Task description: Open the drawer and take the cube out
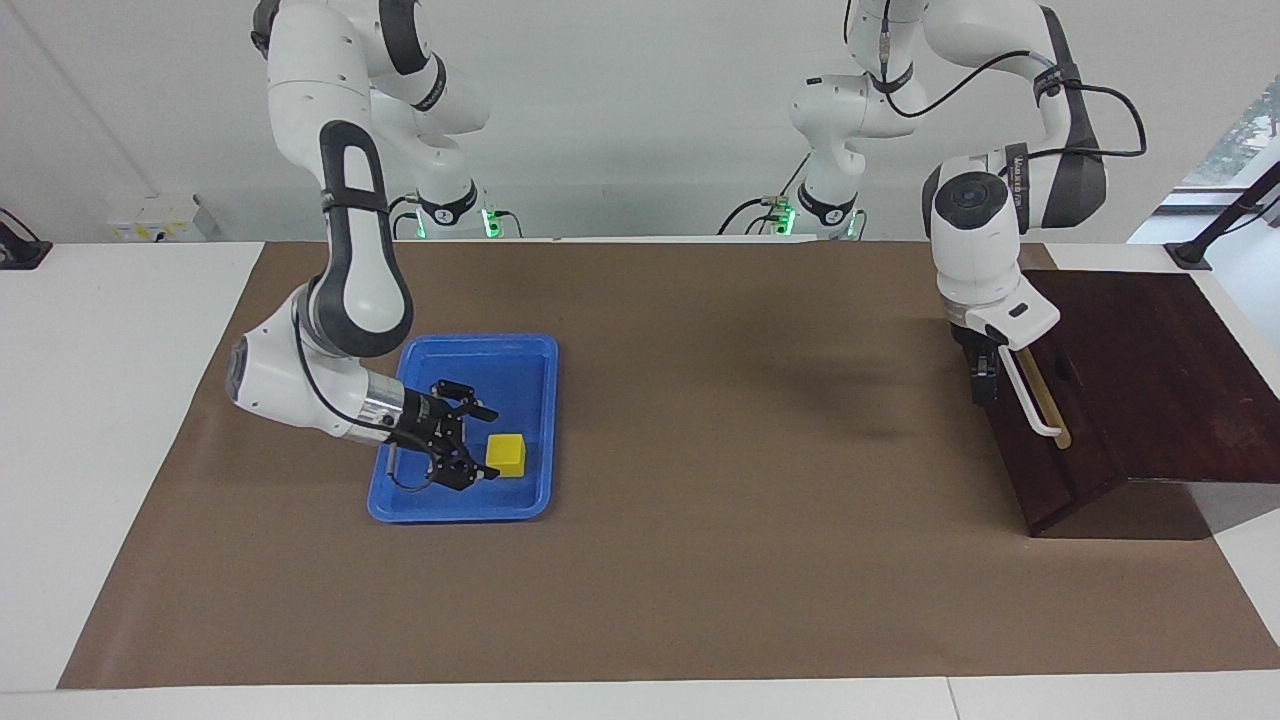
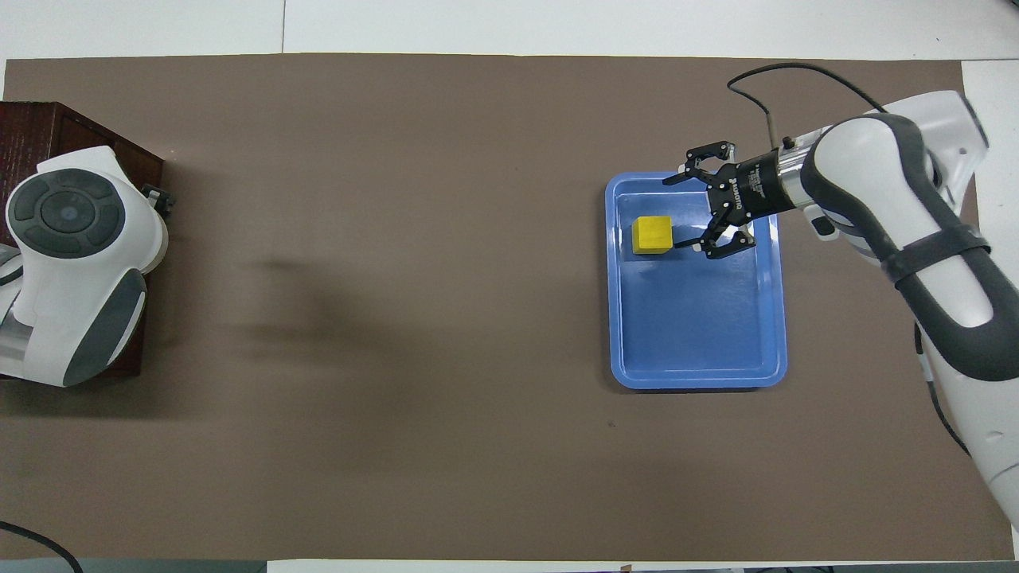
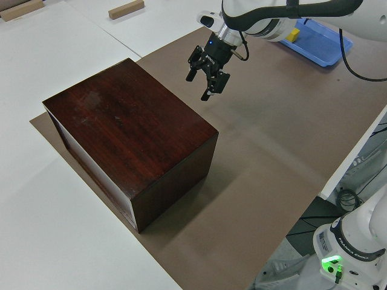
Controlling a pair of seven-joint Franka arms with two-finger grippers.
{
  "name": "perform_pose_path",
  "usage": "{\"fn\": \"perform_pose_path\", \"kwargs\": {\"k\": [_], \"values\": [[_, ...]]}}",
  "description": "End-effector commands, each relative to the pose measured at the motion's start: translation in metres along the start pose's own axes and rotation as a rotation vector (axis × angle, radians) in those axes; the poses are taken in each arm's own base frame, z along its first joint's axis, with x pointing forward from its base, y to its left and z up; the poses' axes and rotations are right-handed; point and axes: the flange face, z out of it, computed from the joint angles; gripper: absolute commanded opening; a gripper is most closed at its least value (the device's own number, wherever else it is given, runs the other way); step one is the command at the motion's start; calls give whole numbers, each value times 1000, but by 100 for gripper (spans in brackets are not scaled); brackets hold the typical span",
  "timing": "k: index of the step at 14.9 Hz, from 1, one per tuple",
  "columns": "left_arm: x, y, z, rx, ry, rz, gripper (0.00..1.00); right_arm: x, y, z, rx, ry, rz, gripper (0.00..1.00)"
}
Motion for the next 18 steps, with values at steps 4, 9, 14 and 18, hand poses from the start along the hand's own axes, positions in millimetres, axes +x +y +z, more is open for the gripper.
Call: {"fn": "perform_pose_path", "kwargs": {"k": [4,9,14,18], "values": [[2,-9,-107,-71,-252,236,100,-66,36,-100,-102,243,-349,100],[24,-24,-163,-102,-378,518,100,-107,70,-150,-288,399,-789,100],[82,-50,-162,-217,-436,875,100,-148,101,-186,-525,516,-1248,100],[91,-57,-156,-224,-438,908,100,-170,125,-204,-648,507,-1359,100]]}}
